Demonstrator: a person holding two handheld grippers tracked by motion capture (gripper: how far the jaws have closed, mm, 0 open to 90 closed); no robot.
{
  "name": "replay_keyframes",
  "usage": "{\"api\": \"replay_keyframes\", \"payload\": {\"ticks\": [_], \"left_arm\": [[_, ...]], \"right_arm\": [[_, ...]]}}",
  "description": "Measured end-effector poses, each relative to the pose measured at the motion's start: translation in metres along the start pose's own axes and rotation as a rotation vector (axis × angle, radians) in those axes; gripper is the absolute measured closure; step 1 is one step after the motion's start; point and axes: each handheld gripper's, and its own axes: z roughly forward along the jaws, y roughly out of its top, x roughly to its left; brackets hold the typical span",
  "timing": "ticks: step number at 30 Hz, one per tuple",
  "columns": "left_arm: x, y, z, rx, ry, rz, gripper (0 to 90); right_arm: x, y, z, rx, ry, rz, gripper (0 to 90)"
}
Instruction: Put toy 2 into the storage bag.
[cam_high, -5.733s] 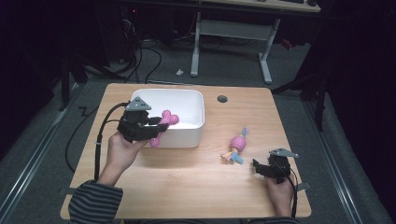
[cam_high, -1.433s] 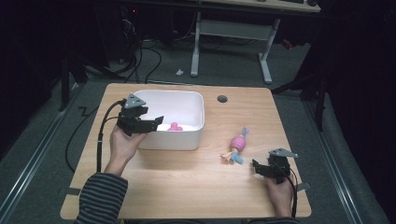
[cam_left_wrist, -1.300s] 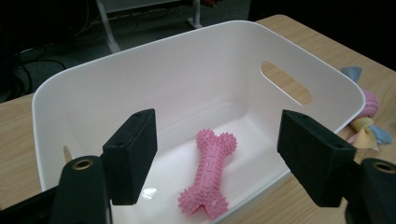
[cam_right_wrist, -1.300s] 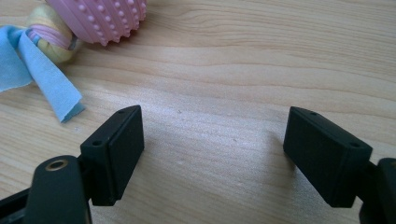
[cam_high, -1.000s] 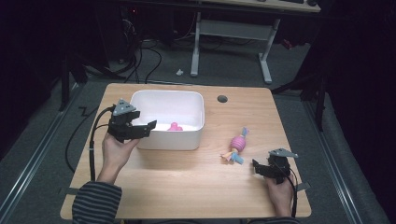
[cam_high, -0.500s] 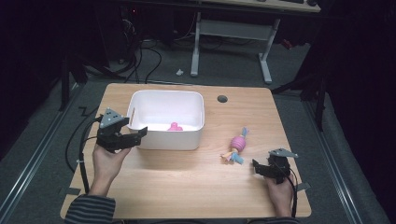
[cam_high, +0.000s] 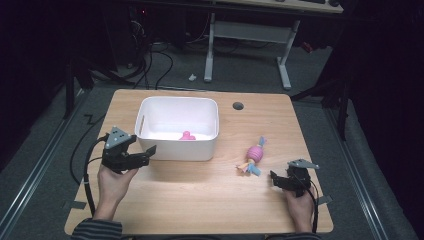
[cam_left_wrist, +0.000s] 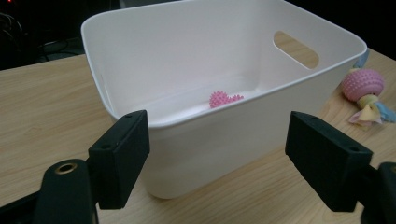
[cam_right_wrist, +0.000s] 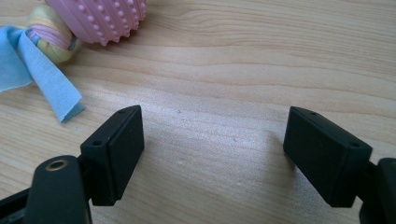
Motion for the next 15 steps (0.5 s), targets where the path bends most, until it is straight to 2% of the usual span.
{"api": "replay_keyframes", "payload": {"ticks": [3,10,14,15], "left_arm": [[-0.001,-0.011,0.003,0.012,-0.007,0.001,21.9],[0.001,-0.026,0.008,0.019,-0.003,-0.017,21.6],[0.003,-0.037,0.012,0.028,-0.007,-0.033,21.5],[0.004,-0.043,0.015,0.029,-0.007,-0.048,21.4]], "right_arm": [[0.000,0.000,0.000,0.000,0.000,0.000,20.5],[0.000,0.000,0.000,0.000,-0.001,0.001,20.5],[0.000,0.000,0.000,0.000,-0.001,0.001,20.5],[0.000,0.000,0.000,0.000,-0.001,0.001,20.5]]}}
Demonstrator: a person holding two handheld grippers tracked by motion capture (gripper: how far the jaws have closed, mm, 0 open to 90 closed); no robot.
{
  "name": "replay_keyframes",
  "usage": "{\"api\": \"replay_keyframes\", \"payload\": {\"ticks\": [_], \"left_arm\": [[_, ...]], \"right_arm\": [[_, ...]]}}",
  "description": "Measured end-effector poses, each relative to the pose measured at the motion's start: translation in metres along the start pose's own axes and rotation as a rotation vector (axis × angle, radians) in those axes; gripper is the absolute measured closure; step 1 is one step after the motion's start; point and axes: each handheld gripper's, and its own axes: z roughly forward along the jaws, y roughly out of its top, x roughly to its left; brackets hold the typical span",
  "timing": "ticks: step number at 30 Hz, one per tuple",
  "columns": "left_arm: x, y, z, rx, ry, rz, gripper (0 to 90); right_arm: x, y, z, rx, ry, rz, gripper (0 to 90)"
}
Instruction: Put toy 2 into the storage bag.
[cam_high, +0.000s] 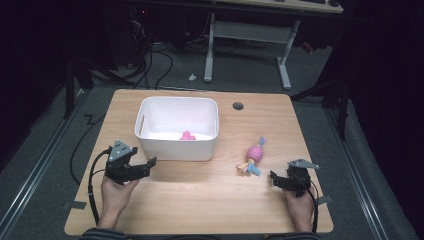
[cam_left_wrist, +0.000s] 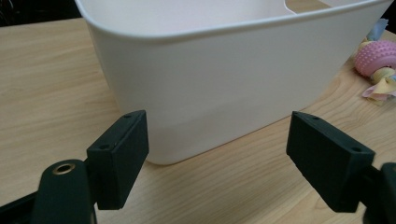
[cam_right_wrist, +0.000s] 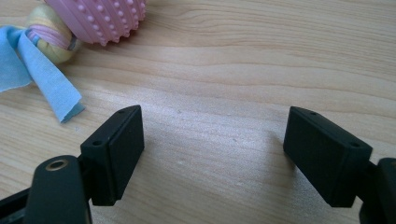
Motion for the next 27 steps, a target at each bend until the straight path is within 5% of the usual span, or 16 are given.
{"api": "replay_keyframes", "payload": {"ticks": [10,14,27], "left_arm": [[0.005,-0.020,0.009,0.023,0.017,-0.024,21.3],[0.007,-0.033,0.019,0.061,0.060,-0.012,20.5],[0.012,-0.056,0.044,0.135,0.098,-0.027,16.8]], "right_arm": [[0.000,0.000,0.000,0.000,0.000,0.001,20.5],[0.000,0.000,0.000,0.001,-0.001,0.003,20.5],[0.001,0.000,-0.001,-0.005,0.008,-0.009,23.5]]}}
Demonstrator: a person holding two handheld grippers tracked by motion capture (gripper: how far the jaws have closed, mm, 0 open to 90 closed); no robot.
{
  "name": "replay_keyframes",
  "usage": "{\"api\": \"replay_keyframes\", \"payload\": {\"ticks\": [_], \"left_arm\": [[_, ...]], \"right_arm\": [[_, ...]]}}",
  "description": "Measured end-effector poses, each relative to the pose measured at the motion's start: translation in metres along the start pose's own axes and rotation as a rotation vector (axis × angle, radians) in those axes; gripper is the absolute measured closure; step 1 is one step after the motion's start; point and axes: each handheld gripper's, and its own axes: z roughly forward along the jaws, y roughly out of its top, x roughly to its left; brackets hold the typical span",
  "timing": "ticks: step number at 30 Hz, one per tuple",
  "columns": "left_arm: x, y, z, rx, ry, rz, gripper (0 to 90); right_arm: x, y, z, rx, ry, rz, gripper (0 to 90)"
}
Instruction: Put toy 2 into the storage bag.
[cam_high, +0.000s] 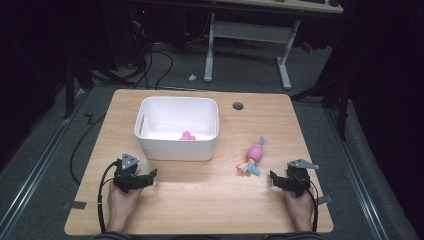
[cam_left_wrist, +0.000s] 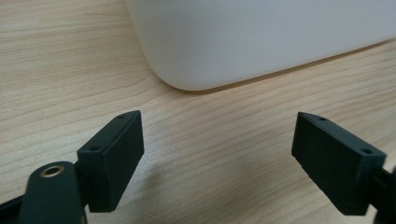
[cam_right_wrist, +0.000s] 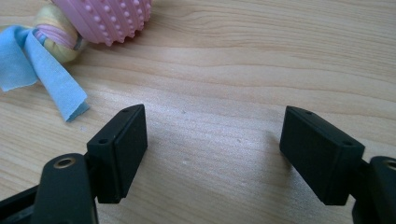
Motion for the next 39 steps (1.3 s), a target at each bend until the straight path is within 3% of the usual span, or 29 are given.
{"api": "replay_keyframes", "payload": {"ticks": [14,22,31,39], "left_arm": [[0.005,-0.002,0.013,0.024,0.044,0.005,16.4],[0.005,-0.002,0.014,0.063,0.065,0.015,18.6],[0.005,-0.002,0.014,0.062,0.067,0.013,18.8],[0.005,-0.002,0.014,0.060,0.065,0.017,18.9]], "right_arm": [[0.000,0.002,0.002,-0.002,-0.006,0.005,24.7],[-0.001,0.003,0.001,0.016,0.025,-0.017,23.6],[0.006,0.007,-0.006,0.040,0.026,-0.049,35.0],[0.011,0.012,-0.013,0.020,0.081,-0.038,34.7]]}}
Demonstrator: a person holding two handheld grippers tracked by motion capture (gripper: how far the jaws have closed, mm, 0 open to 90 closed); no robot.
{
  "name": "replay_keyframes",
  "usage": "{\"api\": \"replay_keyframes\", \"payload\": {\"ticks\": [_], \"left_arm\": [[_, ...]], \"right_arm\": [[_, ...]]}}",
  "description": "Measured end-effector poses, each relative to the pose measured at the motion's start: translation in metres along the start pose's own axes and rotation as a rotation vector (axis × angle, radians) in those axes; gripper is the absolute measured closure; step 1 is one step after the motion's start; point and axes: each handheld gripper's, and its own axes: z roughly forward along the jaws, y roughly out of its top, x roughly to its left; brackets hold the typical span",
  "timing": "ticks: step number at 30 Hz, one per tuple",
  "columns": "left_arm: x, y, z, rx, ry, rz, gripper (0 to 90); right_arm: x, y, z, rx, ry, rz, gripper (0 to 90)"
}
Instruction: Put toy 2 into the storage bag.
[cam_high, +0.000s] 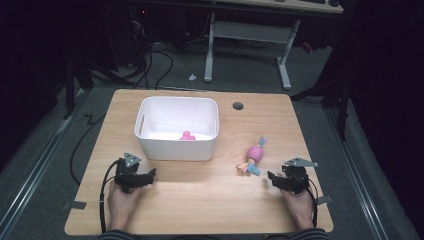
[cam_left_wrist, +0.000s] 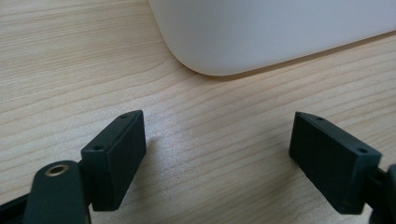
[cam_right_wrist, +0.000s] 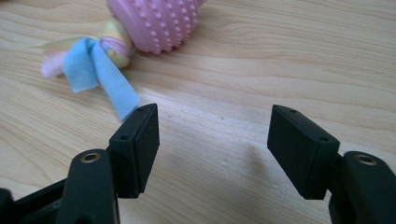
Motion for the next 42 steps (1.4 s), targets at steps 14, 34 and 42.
{"api": "replay_keyframes", "payload": {"ticks": [14,34,42], "left_arm": [[0.000,0.000,0.000,-0.001,-0.004,0.005,19.6],[0.000,0.000,0.000,-0.001,-0.005,0.005,19.6],[0.000,0.000,0.000,0.000,-0.007,0.003,19.7]], "right_arm": [[0.021,0.043,-0.011,-0.056,0.068,-0.041,35.8],[0.028,0.079,0.027,-0.001,0.068,-0.034,31.5],[0.031,0.079,0.039,0.030,0.049,-0.033,30.9]]}}
